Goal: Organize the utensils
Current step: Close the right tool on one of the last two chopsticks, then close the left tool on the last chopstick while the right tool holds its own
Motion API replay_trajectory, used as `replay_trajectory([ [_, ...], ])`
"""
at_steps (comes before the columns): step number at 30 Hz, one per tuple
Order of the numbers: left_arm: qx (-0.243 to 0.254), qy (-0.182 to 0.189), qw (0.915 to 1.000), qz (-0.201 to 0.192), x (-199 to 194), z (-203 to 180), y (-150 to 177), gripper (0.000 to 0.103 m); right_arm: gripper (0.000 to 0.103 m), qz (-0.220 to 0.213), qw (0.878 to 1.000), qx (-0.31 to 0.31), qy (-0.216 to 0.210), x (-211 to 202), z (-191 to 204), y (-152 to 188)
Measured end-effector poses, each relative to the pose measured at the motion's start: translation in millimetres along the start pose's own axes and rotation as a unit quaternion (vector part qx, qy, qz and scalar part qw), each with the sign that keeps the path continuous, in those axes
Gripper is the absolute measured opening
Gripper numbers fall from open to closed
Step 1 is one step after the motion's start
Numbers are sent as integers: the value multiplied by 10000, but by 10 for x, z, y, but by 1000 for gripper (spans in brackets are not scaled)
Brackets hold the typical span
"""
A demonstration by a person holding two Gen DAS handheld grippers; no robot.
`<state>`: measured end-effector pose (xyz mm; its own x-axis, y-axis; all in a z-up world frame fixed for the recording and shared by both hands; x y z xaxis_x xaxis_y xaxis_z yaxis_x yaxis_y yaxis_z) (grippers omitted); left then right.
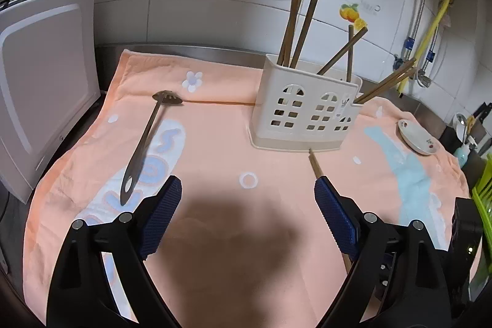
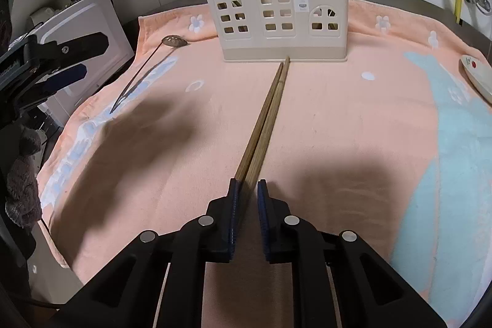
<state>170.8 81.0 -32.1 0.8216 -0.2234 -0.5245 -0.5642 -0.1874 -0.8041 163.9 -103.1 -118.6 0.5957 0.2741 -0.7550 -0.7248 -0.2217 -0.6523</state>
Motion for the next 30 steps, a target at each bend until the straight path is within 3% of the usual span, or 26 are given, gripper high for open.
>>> replay_trajectory([
  [22,-238,-70,9997,84,-15,117,154,90,10,-6,9992,-96,381,50,55,35],
  [30,-200,49,9996,188,20,70,207,90,8,-77,9994,6,327,17,-16,37],
])
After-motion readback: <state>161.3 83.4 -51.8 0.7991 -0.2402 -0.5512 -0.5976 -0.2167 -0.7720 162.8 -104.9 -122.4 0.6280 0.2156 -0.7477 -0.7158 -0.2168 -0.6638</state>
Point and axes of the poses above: each gripper's, at about its wrist camera, not at the fingertips, and x roughly the way its jaws point, z to its left, y to its underside, the point moved 7 cm from there along x, roughly the way its jaws point, and after that the axes turned 11 degrees about y, right-handed, at the moved point
